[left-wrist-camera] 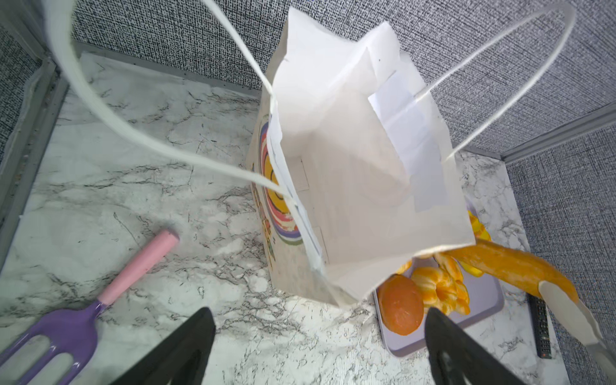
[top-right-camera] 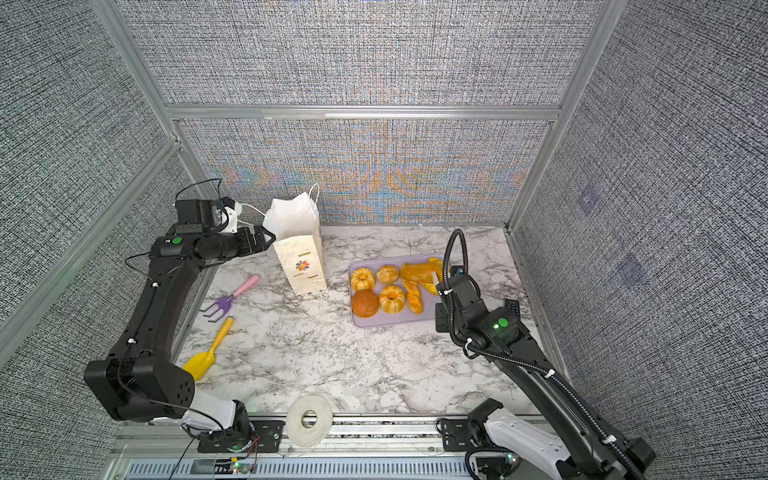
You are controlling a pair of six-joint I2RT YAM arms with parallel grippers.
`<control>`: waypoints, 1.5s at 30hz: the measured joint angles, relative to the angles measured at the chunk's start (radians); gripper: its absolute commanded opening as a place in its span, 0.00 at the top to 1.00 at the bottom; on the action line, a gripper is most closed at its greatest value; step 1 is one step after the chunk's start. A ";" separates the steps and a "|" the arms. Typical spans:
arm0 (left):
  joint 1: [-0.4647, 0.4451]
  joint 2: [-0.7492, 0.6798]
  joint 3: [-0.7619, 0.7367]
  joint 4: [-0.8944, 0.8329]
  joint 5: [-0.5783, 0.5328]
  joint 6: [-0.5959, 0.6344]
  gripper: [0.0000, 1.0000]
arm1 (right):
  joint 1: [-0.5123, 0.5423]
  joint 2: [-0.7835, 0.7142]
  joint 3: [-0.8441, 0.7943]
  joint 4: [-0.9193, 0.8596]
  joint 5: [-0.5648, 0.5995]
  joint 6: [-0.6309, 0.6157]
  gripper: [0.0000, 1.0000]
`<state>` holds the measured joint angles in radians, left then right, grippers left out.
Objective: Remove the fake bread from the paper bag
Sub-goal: 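Lower the loaf onto the board while the left gripper sets the bag down, then release the loaf onto the board by opening the tongs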
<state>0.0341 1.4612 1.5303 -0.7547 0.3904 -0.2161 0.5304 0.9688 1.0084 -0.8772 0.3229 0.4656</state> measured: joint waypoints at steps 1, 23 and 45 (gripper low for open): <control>0.000 -0.026 -0.023 0.004 -0.003 0.003 0.01 | -0.010 -0.006 -0.024 0.024 -0.015 0.032 1.00; -0.002 -0.558 -0.592 0.240 0.140 -0.012 0.01 | -0.013 -0.299 -0.447 0.440 -0.071 0.403 1.00; -0.004 -0.734 -0.886 0.365 0.271 -0.073 0.01 | 0.313 -0.115 -0.466 0.529 0.279 0.204 0.73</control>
<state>0.0303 0.7273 0.6441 -0.3893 0.6613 -0.2890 0.8436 0.8539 0.5426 -0.3485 0.6022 0.6693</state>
